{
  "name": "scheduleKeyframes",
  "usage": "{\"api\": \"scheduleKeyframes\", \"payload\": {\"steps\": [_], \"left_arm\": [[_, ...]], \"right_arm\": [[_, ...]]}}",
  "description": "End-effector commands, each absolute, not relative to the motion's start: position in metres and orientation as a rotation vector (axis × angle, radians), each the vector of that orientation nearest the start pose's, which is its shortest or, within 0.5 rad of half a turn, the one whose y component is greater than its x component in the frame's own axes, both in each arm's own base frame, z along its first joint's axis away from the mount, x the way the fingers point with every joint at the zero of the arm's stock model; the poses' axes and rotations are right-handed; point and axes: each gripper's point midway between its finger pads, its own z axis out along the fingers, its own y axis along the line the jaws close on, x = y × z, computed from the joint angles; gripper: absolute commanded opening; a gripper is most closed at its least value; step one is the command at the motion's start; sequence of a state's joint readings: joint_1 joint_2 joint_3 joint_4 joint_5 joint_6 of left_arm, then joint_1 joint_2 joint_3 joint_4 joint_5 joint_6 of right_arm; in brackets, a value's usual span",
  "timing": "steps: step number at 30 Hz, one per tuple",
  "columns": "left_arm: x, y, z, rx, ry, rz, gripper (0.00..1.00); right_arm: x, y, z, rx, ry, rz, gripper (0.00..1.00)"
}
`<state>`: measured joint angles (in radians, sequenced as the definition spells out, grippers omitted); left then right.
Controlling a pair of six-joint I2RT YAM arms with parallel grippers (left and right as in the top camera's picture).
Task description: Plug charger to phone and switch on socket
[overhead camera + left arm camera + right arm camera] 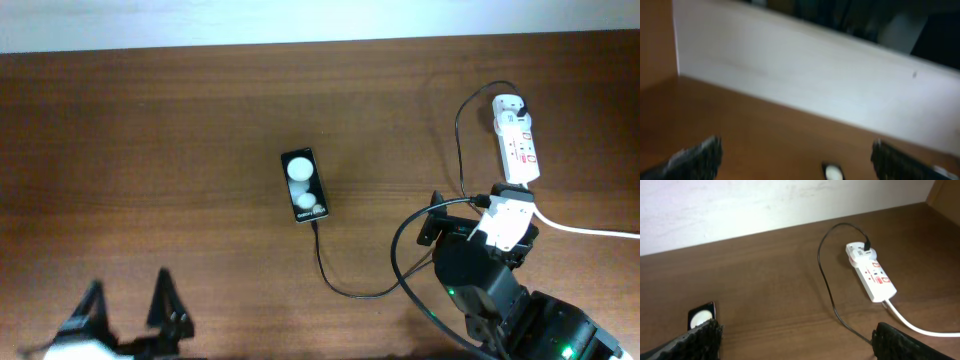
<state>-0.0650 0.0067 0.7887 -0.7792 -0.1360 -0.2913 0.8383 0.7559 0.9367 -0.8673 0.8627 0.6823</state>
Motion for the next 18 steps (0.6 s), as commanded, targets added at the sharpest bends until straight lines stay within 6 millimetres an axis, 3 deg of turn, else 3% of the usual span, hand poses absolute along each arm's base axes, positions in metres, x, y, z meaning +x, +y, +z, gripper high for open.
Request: {"api": "scheduleKeyframes", "payload": {"steps": [1,3,5,8,14,18], "left_arm": [[0.186,0.011,0.274,-0.292,1.596,-0.17,0.99],[0.22,0.006,0.228,-0.279,1.599,-0.184,0.99],[0.234,0.002,0.215,-0.256,1.548,-0.207,0.99],[0.243,-0.006,0.177,-0.12,1.612,-0.127,0.99],[0.242,-0.008,0.154,-0.072,1.697,-0.093,0.99],[0.242,-0.008,0.154,-0.073,1.701,-0.093,0.99]], "right_arm": [[0.232,0.062,0.284,0.284,1.967,-0.006,0.99],[0.232,0.061,0.283,0.282,1.969,-0.008,0.99],[0.23,0.06,0.281,0.273,1.981,-0.024,0.99],[0.23,0.059,0.28,0.27,1.985,-0.03,0.99],[0.229,0.058,0.278,0.265,1.993,-0.039,0.99],[0.228,0.057,0.276,0.258,2.002,-0.051,0.99]]}}
